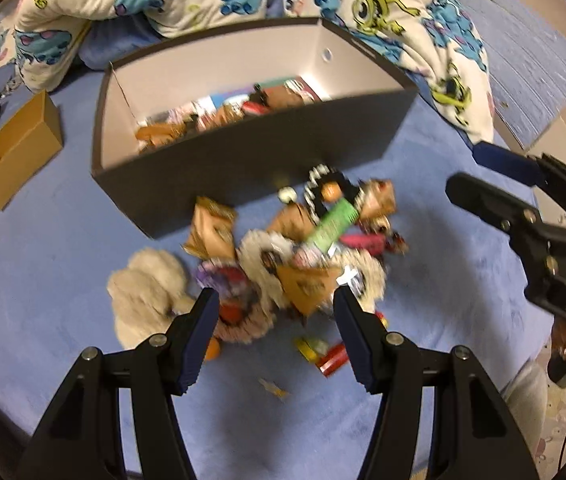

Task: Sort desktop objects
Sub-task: 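Move the left tool to the orange lighter while the right tool approaches the cream scrunchie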

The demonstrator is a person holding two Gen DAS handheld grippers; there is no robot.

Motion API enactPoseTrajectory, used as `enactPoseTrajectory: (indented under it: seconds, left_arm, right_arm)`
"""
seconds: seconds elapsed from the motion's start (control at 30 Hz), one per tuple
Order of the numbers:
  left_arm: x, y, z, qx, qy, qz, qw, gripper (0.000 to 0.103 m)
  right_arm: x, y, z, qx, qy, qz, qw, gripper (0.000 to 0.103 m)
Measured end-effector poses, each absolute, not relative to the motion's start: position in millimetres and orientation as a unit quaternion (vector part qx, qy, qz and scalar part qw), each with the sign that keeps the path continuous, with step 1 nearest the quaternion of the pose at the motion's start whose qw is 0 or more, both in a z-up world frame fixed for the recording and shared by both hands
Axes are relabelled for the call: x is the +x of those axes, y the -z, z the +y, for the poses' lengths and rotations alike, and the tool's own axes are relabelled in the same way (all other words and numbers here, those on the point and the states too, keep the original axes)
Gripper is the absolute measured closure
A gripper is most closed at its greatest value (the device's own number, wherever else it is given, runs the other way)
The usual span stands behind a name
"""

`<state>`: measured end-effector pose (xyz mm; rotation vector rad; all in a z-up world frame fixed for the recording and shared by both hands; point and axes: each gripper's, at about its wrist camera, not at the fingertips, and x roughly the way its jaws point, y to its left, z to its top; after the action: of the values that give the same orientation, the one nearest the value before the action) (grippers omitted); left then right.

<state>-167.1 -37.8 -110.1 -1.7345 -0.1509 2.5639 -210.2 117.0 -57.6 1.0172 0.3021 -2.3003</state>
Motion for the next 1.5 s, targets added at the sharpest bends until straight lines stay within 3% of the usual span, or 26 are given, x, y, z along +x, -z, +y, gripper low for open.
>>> enactPoseTrajectory:
  seconds: [0.6,0.77,1.33,1.5]
  left_arm:
    - [-127.9,177.9,15.3,-0.586,-0.799,-0.039,0.131,0.045]
    - [-134.4,189.7,23.1,-0.587,-0.795,-0.042,0.149,0.058]
    - [-150.6,217.2,34.6,-0.593,-0.786,-0.025,0.17,0.062]
    - [-150.7,218.4,25.3,-0.592,-0.79,-0.049,0.154,0.075]
  right_arm:
    - [-174.7,113.1,131.6,0.429,0.833,0.124,0.326,0.044]
    - [-174.2,130.3,136.8,0.447,0.824,0.119,0.326,0.045]
    - [-186.8,156.4,138.0,0.468,0.81,0.112,0.335,0.045]
    - [-188.6,160.7,133.7,0.473,0.804,0.108,0.344,0.045]
